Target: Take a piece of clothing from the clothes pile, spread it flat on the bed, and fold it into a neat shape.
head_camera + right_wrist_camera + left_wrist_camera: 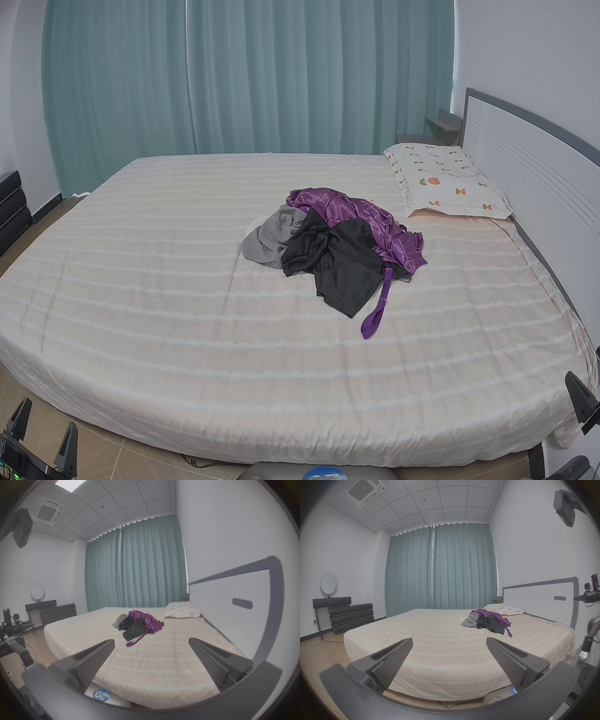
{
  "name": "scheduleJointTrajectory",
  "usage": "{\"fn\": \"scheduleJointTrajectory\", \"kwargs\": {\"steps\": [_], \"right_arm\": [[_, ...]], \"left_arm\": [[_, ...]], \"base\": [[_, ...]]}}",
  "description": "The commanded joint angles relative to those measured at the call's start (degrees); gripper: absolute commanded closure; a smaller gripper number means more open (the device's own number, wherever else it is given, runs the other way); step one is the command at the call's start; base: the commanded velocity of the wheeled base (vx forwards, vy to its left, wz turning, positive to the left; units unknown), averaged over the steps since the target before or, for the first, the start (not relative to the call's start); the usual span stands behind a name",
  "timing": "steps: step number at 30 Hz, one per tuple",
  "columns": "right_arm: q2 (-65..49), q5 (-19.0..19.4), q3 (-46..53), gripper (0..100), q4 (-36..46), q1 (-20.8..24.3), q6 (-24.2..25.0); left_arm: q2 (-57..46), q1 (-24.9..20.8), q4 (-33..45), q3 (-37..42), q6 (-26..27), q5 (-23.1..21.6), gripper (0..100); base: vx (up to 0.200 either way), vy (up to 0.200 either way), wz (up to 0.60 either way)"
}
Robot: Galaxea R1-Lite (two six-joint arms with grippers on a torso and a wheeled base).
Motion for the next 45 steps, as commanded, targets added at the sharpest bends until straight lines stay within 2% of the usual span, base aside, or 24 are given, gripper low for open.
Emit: {"fn": "scheduleJointTrajectory", "kwargs": {"steps": [1,3,8,10,11,15,16,18,29,37,40,45], "right_arm": [[18.6,1.7,-2.8,0,-1.6,2.8,0.6],[24.2,1.7,-4.4,0,-2.5,4.4,0.8],[36.8,1.6,-8.1,0,-8.6,8.8,5.5],[46.5,0.9,-10.8,0,-14.9,11.7,8.9],[46.9,0.8,-10.9,0,-15.3,11.8,9.0],[62.9,0.4,-17.5,0,-23.9,13.2,11.7],[62.9,0.4,-17.5,0,-23.9,13.2,11.7],[72.6,0.4,-24.0,0,-27.2,13.5,15.4],[98.0,-1.3,-45.8,0,-27.7,15.6,28.0],[110.1,-4.8,-58.2,0,-27.1,17.8,31.2],[113.9,-5.0,-63.2,0,-26.8,18.1,33.3],[119.5,-5.0,-69.0,0,-25.5,18.8,33.8]], "left_arm": [[-0.9,0.0,0.0,1.0,0.0,0.0,0],[-0.9,0.0,0.0,1.0,0.0,0.0,0],[-0.9,0.0,0.0,1.0,0.0,0.0,0],[-0.9,0.0,0.0,1.0,0.0,0.0,0],[-0.9,0.0,0.0,1.0,0.0,0.0,0],[-0.9,0.0,0.0,1.0,0.0,0.0,0],[-0.9,0.0,0.0,1.0,0.0,0.0,0],[-0.9,0.0,0.0,1.0,0.0,0.0,0],[-0.9,0.0,0.0,1.0,0.0,0.0,0],[-0.9,0.0,0.0,1.0,0.0,0.0,0],[-0.9,0.0,0.0,1.0,0.0,0.0,0],[-0.9,0.0,0.0,1.0,0.0,0.0,0]], "base": [[0.0,0.0,0.0],[0.0,0.0,0.0],[0.0,0.0,0.0],[0.0,0.0,0.0],[0.0,0.0,0.0],[0.0,0.0,0.0],[0.0,0.0,0.0],[0.0,0.0,0.0],[0.0,0.0,0.0],[0.0,0.0,0.0],[0.0,0.0,0.0],[0.0,0.0,0.0]]}}
